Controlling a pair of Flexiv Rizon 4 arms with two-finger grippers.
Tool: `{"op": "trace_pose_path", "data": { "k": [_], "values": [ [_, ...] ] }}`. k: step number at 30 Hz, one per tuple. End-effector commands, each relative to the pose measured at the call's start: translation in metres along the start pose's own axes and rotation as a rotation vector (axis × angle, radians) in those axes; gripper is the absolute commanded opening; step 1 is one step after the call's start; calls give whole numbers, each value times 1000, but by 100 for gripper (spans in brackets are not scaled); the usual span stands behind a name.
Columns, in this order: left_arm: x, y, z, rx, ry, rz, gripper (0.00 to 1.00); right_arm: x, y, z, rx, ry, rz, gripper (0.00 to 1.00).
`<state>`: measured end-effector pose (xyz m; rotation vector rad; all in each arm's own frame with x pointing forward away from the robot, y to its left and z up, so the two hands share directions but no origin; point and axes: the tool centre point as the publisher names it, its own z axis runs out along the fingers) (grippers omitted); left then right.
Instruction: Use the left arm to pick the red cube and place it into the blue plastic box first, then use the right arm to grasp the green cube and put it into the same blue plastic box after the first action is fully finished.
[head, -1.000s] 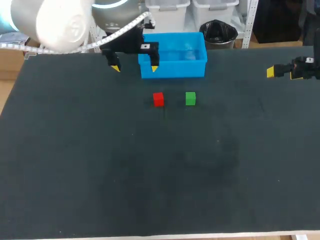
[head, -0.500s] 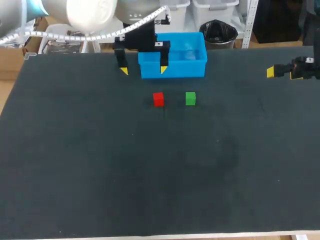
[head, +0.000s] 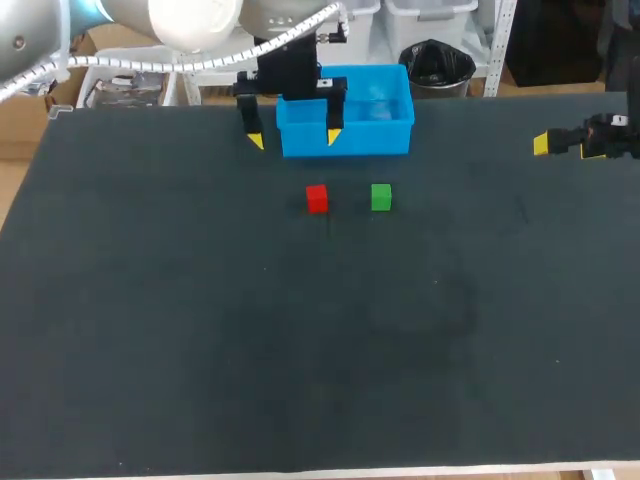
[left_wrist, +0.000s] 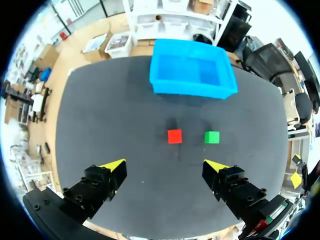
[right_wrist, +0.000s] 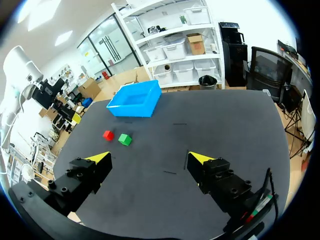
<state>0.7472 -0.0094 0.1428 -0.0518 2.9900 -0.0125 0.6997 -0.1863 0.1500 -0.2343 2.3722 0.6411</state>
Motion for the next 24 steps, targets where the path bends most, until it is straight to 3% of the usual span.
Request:
{"op": "trace_pose_path", "data": {
  "k": [1,13,24],
  "values": [
    [-2,-1,0,-2,3,1,100,0,0,0,1,0,0,100],
    [-2,-1,0,-2,3,1,100,0,0,0,1,0,0,100],
    [-12,-3,16,15,11,-22,100,0,0,0,1,0,0,100]
  ]
}}
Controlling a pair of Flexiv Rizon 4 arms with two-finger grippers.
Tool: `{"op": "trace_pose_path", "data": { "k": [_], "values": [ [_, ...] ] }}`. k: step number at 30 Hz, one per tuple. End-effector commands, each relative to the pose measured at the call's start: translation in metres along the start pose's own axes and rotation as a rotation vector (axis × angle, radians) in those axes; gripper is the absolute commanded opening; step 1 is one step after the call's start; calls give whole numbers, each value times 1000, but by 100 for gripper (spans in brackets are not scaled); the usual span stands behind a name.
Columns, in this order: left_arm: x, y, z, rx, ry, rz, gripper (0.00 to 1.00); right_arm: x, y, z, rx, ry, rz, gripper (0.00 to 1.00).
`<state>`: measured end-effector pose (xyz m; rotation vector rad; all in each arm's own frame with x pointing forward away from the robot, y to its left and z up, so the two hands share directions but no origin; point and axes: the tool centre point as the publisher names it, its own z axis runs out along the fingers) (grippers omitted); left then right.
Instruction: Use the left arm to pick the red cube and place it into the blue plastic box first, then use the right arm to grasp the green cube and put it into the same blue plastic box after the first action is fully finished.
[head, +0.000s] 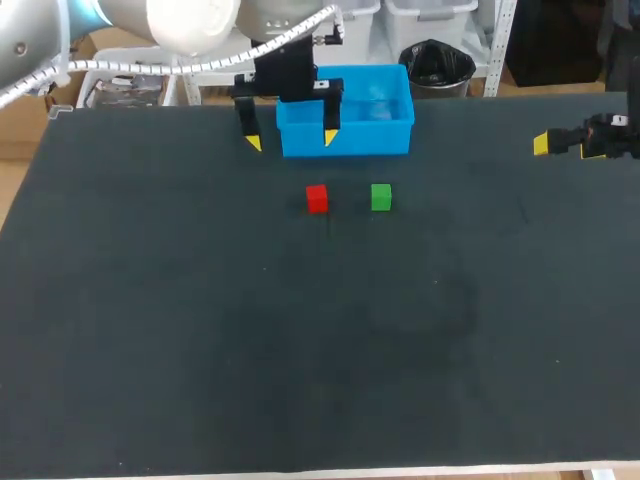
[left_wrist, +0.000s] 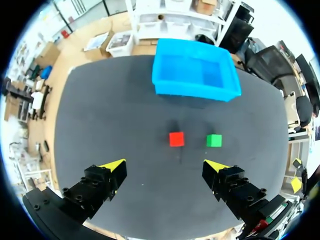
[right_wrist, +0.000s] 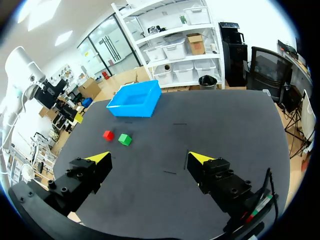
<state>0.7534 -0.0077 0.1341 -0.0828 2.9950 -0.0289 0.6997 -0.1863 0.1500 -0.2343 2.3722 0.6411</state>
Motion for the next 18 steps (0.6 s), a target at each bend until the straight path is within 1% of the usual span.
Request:
{"op": "trace_pose_path", "data": {
  "k": [1,2,6,13,15,18],
  "values": [
    [-8,-5,7,16,6,-1,100,0,0,0,1,0,0,100],
    [-8,-7,9,28,7,-1,100,0,0,0,1,0,0,100],
    [-8,-11,15,31,6,6,100,0,0,0,1,0,0,100],
    [-10,-15,35,13,22,8,100,0,0,0,1,0,0,100],
    [-10,-16,42,14,37,6,100,0,0,0,1,0,0,100],
    [-11,-17,50,8,34,9,100,0,0,0,1,0,0,100]
  ]
}}
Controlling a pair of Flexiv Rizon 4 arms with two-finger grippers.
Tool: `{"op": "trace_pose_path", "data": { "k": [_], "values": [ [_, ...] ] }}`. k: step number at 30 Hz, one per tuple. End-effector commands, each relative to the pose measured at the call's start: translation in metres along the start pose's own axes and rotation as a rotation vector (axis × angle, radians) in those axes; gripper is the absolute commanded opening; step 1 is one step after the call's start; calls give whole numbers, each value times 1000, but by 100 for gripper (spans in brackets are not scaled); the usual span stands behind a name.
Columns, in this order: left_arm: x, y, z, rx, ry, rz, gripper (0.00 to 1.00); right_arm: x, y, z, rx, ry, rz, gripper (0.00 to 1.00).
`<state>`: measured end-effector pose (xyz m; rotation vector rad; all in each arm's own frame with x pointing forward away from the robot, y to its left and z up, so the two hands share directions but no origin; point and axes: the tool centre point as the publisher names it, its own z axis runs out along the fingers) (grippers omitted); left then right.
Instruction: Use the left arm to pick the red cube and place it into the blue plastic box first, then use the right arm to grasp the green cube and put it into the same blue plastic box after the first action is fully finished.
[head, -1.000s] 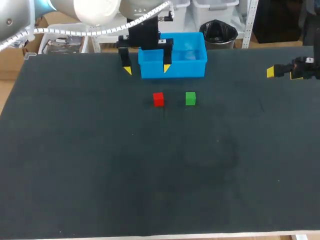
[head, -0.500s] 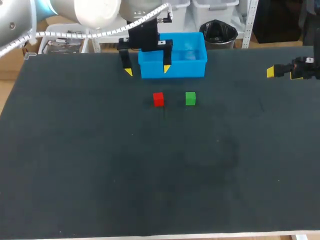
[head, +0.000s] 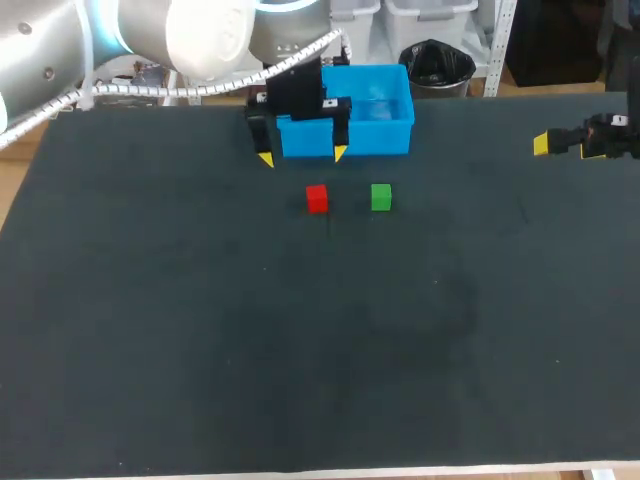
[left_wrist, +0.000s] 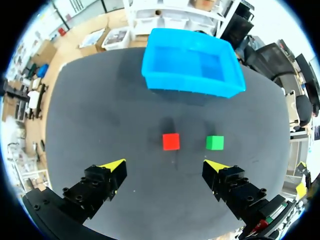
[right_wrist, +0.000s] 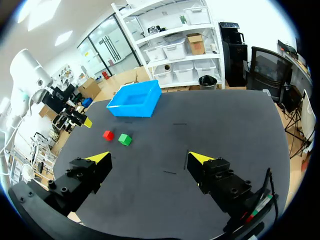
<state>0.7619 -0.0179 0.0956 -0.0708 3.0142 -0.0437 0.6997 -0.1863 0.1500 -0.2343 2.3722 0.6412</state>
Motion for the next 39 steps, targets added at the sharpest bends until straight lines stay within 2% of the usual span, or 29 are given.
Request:
{"op": "trace_pose_path", "data": {
  "k": [1,22,39],
  "values": [
    [-9,-7,12,1,13,-1,100,0,0,0,1,0,0,100],
    [-8,-5,64,10,-15,-7,100,0,0,0,1,0,0,100],
    [-4,-9,91,-28,-22,10,100,0,0,0,1,0,0,100]
  ]
}}
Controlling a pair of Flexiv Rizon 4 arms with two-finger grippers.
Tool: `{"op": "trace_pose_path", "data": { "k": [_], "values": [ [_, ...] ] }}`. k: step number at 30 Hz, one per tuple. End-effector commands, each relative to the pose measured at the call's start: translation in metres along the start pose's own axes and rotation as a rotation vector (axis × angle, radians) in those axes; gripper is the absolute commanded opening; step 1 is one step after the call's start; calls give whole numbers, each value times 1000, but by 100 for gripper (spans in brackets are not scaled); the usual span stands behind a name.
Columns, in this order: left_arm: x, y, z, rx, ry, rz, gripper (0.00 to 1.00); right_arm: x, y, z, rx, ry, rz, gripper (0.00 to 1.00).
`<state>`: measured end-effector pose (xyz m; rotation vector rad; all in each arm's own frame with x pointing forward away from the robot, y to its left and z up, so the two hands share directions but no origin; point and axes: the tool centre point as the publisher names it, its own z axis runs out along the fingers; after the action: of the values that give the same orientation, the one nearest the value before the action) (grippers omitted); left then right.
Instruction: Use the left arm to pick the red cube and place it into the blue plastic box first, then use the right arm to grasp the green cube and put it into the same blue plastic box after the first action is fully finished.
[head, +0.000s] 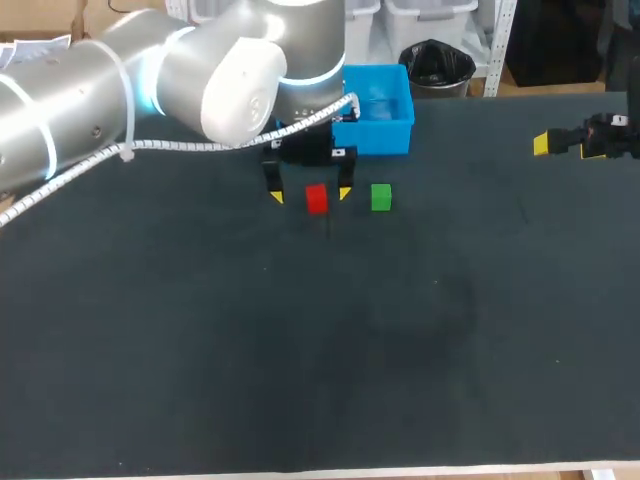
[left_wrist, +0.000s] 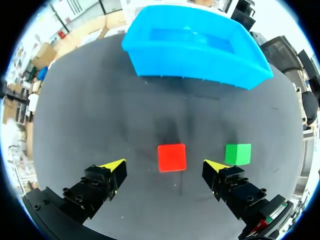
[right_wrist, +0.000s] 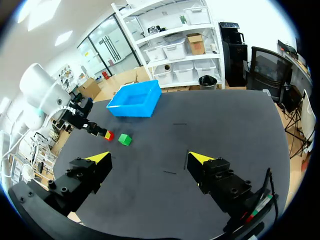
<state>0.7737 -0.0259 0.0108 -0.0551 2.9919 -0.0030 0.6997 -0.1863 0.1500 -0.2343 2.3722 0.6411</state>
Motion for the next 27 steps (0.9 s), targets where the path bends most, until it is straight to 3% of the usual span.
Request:
{"op": "trace_pose_path", "data": {
  "k": [1,15,16,19,20,27],
  "values": [
    [-4,-3,6,-3,0,-3,100,0,0,0,1,0,0,100],
    [-10,-4,24,-2,3,-44,100,0,0,0,1,0,0,100],
    [-10,-4,25,-2,3,-46,91,0,0,0,1,0,0,100],
    [-11,-3,29,-4,6,-56,14,0,0,0,1,0,0,100],
    [-11,-2,29,-3,6,-57,0,0,0,0,1,0,0,100],
    [-11,1,24,13,-2,-49,0,0,0,0,1,0,0,100]
  ]
}}
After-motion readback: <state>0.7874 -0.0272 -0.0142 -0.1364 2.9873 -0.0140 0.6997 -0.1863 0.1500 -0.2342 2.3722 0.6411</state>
